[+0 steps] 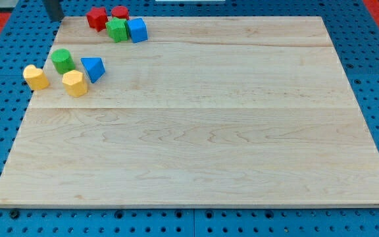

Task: Move the red star to the top left of the board

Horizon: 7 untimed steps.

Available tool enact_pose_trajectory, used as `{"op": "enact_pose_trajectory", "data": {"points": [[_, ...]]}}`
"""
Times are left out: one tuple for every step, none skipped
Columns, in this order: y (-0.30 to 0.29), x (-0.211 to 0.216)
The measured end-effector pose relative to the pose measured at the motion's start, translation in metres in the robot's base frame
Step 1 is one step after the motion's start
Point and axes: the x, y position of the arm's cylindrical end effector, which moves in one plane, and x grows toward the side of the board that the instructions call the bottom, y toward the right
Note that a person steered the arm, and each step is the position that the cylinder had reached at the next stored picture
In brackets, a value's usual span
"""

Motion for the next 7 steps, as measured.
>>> {"op": "enact_pose_trajectory", "data": {"points": [[0.115, 0.000], [0.105, 0.015], [0.105, 0.047], [0.069, 0.020], [0.063, 0.028], [0.070, 0.101], [0.064, 0.105]]}}
